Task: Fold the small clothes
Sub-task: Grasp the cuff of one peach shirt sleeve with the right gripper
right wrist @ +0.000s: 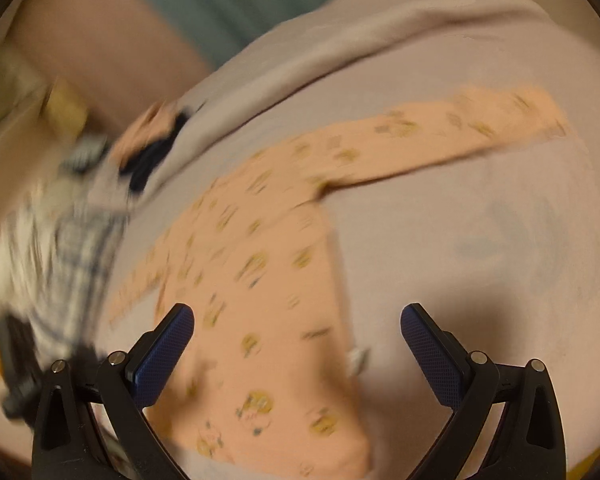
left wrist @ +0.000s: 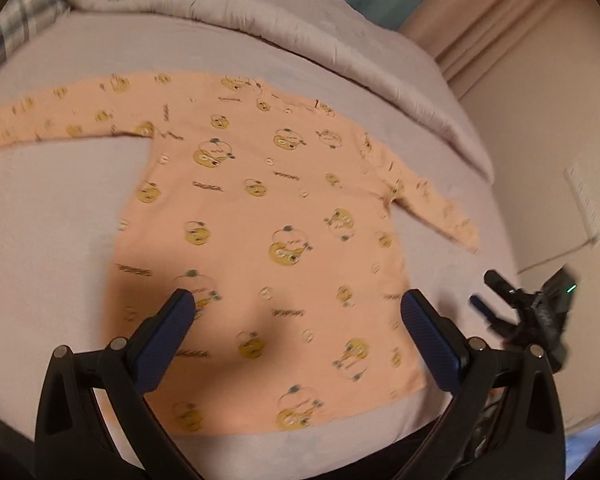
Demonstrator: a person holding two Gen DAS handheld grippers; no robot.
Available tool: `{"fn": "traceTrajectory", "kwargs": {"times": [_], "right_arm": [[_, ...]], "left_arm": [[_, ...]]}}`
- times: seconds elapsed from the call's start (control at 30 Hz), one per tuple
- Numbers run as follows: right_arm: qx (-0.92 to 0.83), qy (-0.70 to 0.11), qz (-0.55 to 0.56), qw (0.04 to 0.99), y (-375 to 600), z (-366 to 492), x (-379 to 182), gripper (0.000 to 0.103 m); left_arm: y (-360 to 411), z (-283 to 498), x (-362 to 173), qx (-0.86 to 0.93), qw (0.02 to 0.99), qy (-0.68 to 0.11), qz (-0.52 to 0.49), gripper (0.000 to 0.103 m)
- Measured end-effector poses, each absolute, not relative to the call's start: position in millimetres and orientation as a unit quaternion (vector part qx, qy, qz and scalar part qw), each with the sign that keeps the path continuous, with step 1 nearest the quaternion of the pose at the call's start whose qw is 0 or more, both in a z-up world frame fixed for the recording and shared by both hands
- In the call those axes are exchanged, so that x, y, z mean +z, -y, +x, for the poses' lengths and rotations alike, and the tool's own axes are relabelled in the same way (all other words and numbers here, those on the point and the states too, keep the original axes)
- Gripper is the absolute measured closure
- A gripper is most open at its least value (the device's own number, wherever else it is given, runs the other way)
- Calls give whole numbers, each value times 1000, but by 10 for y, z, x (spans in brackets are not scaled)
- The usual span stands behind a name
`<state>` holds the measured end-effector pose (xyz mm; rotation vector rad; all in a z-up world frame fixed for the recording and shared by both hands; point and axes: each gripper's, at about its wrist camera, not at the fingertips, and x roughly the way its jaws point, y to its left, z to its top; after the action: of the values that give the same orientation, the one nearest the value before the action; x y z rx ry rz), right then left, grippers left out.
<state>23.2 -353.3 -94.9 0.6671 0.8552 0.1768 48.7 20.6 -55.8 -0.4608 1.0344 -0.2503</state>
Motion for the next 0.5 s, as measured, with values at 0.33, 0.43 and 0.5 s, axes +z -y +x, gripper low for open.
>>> {"fn": "traceTrajectory", "kwargs": {"times": [0.33, 0.43, 0.5], "right_arm": [[-55, -330, 485, 808, 5004, 285, -1398, 1], [-65, -325, 485, 810, 5114, 394, -1425, 11], [-71, -327, 489, 806, 5174, 508, -1471, 20]], "left_arm": [[109, 901, -797, -160, 832, -500, -182, 0], [154, 1013, -908, -164, 823, -510, -188, 0], [188, 1089, -959, -171, 814, -518, -201, 0]]}}
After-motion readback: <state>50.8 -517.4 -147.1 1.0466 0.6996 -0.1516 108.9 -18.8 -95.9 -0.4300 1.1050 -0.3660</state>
